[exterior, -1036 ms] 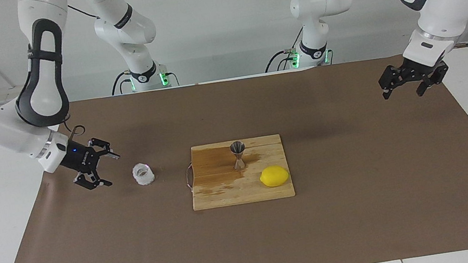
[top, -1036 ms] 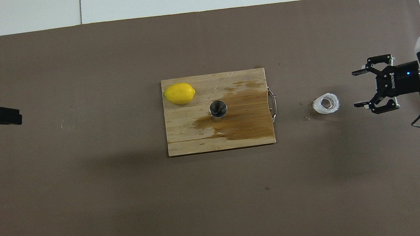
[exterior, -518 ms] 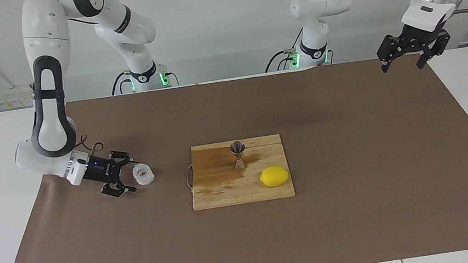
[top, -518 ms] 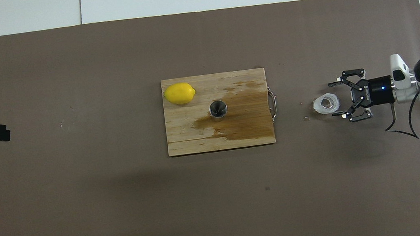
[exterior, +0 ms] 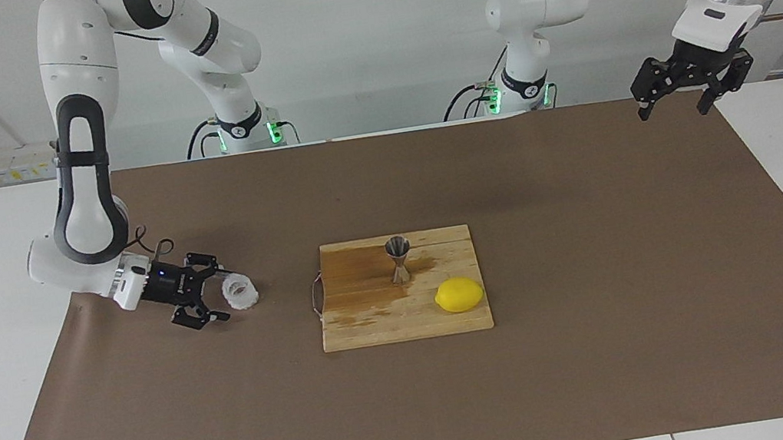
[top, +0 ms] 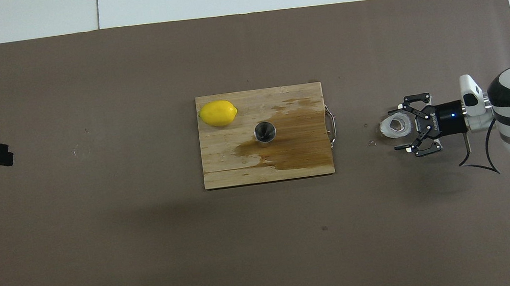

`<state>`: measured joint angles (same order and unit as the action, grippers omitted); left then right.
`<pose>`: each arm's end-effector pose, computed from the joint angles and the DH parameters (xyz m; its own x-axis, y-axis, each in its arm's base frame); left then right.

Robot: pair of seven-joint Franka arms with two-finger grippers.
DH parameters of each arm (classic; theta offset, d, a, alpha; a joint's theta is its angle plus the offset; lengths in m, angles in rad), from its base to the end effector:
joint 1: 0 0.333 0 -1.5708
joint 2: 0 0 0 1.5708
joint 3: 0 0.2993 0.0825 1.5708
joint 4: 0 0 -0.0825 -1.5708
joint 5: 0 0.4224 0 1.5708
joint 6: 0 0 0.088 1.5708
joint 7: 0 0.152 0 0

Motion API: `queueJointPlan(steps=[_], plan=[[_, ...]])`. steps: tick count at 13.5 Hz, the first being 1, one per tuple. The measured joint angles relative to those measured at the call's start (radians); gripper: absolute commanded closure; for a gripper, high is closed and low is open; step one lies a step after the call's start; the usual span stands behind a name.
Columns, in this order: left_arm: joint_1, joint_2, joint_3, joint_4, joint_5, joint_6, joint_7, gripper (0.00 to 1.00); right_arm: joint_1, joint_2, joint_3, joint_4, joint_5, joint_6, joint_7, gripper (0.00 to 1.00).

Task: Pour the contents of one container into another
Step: 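Close the right gripper around the small white cup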

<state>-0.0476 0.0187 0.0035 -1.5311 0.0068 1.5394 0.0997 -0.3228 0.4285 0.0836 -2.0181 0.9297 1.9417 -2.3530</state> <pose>0.5945 -0.0252 0.5692 0.9896 -0.1431 -0.0110 -0.1432 -0.9897 -0.0058 0.5766 -0.0481 0.1559 0.0477 0.6087 0.7920 0.9989 -0.0278 -0.0388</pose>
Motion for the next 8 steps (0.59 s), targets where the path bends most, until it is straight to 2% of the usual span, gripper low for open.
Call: queueJointPlan(steps=[2, 3, 4, 5, 8], plan=[[-0.002, 0.018, -0.006, 0.006, -0.001, -0.016, -0.007, 0.00, 0.006, 0.000, 0.000, -0.001, 0.000, 0.010, 0.000, 0.60], [-0.006, 0.015, -0.008, -0.006, -0.003, -0.013, -0.016, 0.00, 0.007, 0.000, 0.000, -0.001, 0.000, 0.028, 0.000, 0.83], [-0.013, 0.007, -0.009, -0.022, -0.005, -0.007, -0.033, 0.00, 0.007, 0.000, 0.000, -0.001, 0.000, 0.044, 0.000, 0.96], [-0.020, -0.005, -0.009, -0.041, -0.008, 0.000, -0.050, 0.00, 0.007, 0.000, 0.000, 0.000, 0.004, 0.052, 0.000, 1.00], [-0.028, -0.044, -0.011, -0.097, -0.012, 0.020, -0.062, 0.00, 0.008, 0.000, 0.000, 0.002, 0.034, 0.059, 0.000, 1.00]])
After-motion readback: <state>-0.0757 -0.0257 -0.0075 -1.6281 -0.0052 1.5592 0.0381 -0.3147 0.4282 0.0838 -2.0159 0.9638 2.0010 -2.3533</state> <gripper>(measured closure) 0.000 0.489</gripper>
